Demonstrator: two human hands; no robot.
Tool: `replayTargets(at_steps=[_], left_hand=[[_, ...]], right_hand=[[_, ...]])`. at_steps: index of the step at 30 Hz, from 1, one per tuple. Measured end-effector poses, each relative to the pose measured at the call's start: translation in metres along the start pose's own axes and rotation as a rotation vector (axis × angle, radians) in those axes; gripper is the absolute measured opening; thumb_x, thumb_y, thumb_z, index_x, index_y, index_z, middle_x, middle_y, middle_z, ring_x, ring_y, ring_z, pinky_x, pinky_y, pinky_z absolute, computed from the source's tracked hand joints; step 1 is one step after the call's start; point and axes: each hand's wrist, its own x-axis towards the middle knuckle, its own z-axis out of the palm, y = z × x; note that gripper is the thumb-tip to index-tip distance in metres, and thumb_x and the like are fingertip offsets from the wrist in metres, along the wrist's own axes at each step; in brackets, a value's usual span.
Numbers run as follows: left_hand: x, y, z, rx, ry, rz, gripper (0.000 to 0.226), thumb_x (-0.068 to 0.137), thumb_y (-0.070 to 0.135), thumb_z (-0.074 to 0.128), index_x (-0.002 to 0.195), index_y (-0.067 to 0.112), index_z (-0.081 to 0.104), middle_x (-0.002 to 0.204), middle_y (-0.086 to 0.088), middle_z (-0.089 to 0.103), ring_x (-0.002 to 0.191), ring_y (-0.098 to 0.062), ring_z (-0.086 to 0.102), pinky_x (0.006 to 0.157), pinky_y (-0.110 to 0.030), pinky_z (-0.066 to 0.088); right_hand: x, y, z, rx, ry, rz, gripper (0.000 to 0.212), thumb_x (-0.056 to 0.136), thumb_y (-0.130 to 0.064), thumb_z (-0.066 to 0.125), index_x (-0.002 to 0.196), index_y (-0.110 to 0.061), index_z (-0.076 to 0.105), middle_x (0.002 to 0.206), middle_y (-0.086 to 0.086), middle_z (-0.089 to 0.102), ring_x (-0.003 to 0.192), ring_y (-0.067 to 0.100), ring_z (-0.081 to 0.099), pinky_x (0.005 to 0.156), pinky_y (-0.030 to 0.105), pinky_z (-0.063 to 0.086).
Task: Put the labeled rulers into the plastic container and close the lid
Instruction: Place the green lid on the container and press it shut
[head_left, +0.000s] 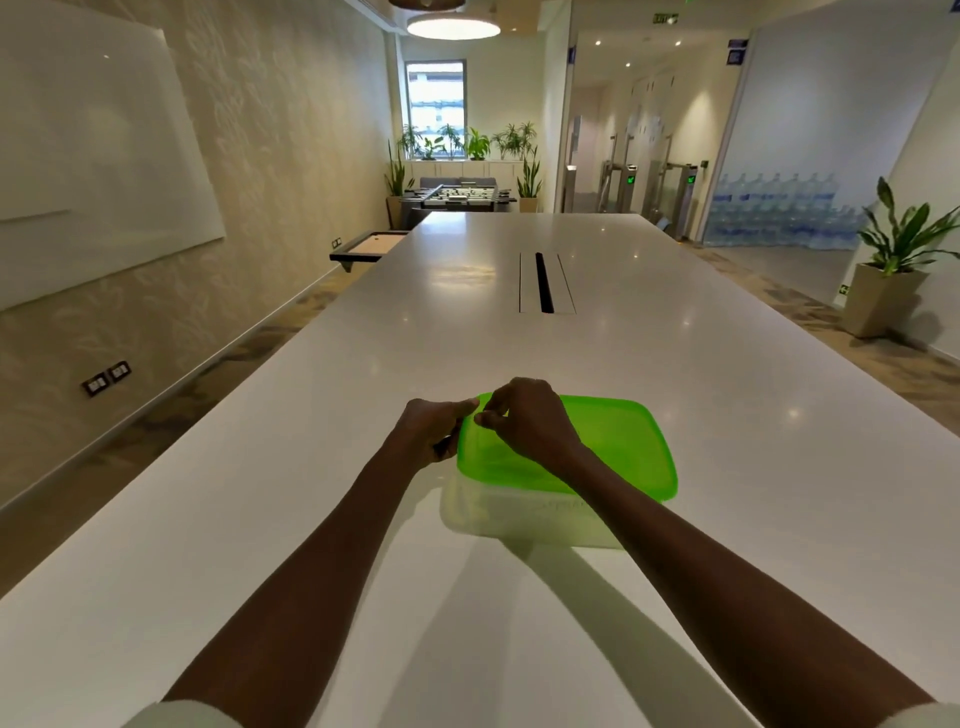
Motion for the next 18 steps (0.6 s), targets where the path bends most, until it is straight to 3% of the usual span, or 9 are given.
replayTargets(at_steps=[1,3,6,10,15,18], left_hand=[[-0.004,-0.003,-0.004,0.001,-0.022,0.004,0.026,0.076,0.016,0.079,0.089,-0.001,0.065,0.088,-0.016,0.062,0.074,-0.025,0.062,0.075,-0.036,0.055],[-0.013,-0.010,-0.013,0.002,-0.066,0.003,0.034,0.074,0.018,0.080,0.097,-0.003,0.067,0.090,-0.014,0.064,0.074,-0.022,0.063,0.069,-0.031,0.056],[-0.027,-0.022,-0.025,0.016,-0.106,-0.008,0.044,0.073,0.026,0.081,0.101,-0.005,0.068,0.089,-0.013,0.067,0.072,-0.020,0.064,0.062,-0.025,0.058],[-0.039,-0.030,-0.035,0.051,-0.134,-0.034,0.050,0.072,0.030,0.082,0.101,-0.007,0.066,0.087,-0.016,0.067,0.071,-0.020,0.067,0.063,-0.029,0.060],[-0.048,-0.037,-0.038,0.051,-0.208,-0.092,0.048,0.070,0.033,0.082,0.094,-0.003,0.062,0.067,-0.009,0.065,0.060,-0.020,0.066,0.059,-0.028,0.058],[-0.046,-0.044,-0.036,0.013,-0.171,-0.028,0.037,0.068,0.033,0.084,0.079,0.003,0.065,0.061,-0.007,0.063,0.056,-0.018,0.063,0.060,-0.027,0.057]], right_hand=[[-0.013,-0.003,-0.002,-0.006,-0.004,-0.028,0.025,0.083,-0.037,0.071,0.089,-0.014,0.079,0.089,0.012,0.073,0.085,0.027,0.066,0.071,0.033,0.049],[-0.038,-0.006,-0.006,-0.003,0.009,-0.094,0.029,0.084,-0.044,0.068,0.089,-0.017,0.078,0.089,0.008,0.071,0.085,0.024,0.065,0.072,0.034,0.049],[-0.071,-0.009,-0.008,-0.043,0.014,-0.209,0.036,0.081,-0.050,0.069,0.102,-0.022,0.075,0.106,0.001,0.072,0.099,0.020,0.065,0.083,0.035,0.051],[-0.091,-0.012,0.007,-0.344,0.066,-0.325,0.047,0.077,-0.039,0.075,0.118,-0.017,0.069,0.125,0.006,0.068,0.111,0.029,0.064,0.090,0.039,0.051],[-0.101,-0.008,0.027,-0.558,0.191,-0.406,0.046,0.071,-0.024,0.082,0.112,-0.005,0.071,0.114,0.014,0.072,0.103,0.029,0.071,0.082,0.036,0.058],[-0.099,-0.003,0.029,-0.602,0.256,-0.480,0.042,0.076,-0.027,0.079,0.111,-0.005,0.072,0.113,0.014,0.073,0.100,0.027,0.072,0.078,0.034,0.060]])
